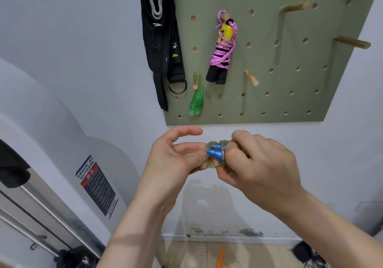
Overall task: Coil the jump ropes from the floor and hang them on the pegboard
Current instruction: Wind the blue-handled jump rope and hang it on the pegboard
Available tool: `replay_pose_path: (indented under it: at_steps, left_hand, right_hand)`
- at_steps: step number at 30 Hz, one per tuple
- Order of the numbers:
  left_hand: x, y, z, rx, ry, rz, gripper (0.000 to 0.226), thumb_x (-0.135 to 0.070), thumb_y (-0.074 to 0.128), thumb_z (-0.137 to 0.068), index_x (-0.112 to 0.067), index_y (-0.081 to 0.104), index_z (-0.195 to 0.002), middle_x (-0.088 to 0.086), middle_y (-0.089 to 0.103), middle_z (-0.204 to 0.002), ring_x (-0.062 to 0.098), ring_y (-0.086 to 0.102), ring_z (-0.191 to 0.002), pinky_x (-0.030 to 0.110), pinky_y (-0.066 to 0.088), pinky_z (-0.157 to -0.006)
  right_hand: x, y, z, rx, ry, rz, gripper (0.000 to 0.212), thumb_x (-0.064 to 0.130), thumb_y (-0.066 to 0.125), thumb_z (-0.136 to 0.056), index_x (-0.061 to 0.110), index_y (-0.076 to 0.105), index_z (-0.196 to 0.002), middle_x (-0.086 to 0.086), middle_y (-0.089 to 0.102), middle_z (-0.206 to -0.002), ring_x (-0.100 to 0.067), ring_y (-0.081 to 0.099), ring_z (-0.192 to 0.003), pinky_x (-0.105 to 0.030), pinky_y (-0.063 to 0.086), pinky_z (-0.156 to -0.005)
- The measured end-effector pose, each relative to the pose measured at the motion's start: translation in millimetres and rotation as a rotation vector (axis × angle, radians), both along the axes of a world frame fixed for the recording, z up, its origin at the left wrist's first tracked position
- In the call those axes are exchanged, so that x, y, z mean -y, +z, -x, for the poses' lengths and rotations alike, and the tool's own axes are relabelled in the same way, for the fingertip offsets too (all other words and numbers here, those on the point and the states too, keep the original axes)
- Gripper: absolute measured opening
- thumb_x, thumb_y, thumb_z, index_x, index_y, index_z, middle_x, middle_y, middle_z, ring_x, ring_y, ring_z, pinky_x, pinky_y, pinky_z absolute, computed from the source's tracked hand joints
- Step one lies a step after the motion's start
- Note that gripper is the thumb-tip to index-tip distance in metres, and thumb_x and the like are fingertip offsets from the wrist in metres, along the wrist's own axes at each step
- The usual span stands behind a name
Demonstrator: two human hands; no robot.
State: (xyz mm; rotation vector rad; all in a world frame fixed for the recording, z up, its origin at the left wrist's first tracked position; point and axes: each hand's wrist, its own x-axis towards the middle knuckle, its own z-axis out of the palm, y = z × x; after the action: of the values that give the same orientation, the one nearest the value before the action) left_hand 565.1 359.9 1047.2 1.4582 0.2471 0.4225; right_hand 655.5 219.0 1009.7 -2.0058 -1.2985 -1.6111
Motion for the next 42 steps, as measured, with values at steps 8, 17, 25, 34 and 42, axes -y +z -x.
replay_pose_path:
  at_steps: [8,17,25,34,42]
  left_hand:
    - [12,0,9,0.133,0.098,-0.188,0.045,0.013,0.065,-0.080,-0.024,0.059,-0.104,0.004,0.063,-0.092,0.020,0.068,-0.065,0.028,0.054,-0.064]
    - [16,-12,9,0.039,0.013,0.152,0.035,0.017,0.064,-0.077,-0.007,0.062,-0.102,0.025,0.068,-0.089,0.024,0.067,-0.065,0.027,0.055,-0.063]
    - [23,-19,8,0.070,0.048,0.072,0.028,0.016,0.063,-0.078,-0.007,0.066,-0.094,0.012,0.070,-0.065,0.019,0.063,-0.057,0.024,0.053,-0.059]
    - [23,-8,18,0.076,-0.036,-0.233,0.031,0.008,0.055,-0.085,-0.015,0.072,-0.095,0.012,0.072,-0.074,0.017,0.066,-0.064,0.025,0.056,-0.067]
    - [21,1,2,-0.187,-0.089,-0.418,0.008,-0.006,0.065,-0.082,-0.008,0.069,-0.075,0.018,0.070,-0.066,0.036,0.070,-0.070,0.052,0.057,-0.079]
  right_hand:
    - [0,0,1,-0.031,0.041,-0.037,0.013,0.024,0.049,-0.086,0.014,0.041,-0.082,-0.006,0.060,-0.070,-0.025,0.044,-0.046,-0.028,0.032,-0.041]
    - [8,-1,1,0.002,0.081,-0.006,0.015,0.024,0.052,-0.083,0.012,0.043,-0.085,-0.008,0.063,-0.073,-0.026,0.047,-0.048,-0.028,0.034,-0.044]
    - [10,-10,-2,-0.060,0.106,-0.047,0.014,0.023,0.050,-0.081,0.011,0.043,-0.085,-0.009,0.065,-0.076,-0.027,0.048,-0.048,-0.027,0.034,-0.043]
    - [19,-10,1,-0.091,0.112,0.016,0.018,0.022,0.055,-0.077,0.013,0.041,-0.084,-0.009,0.065,-0.075,-0.028,0.049,-0.048,-0.026,0.036,-0.040]
    - [29,-10,-11,0.109,0.077,0.242,0.015,0.020,0.052,-0.086,0.014,0.040,-0.082,-0.005,0.057,-0.067,-0.024,0.037,-0.046,-0.027,0.028,-0.043]
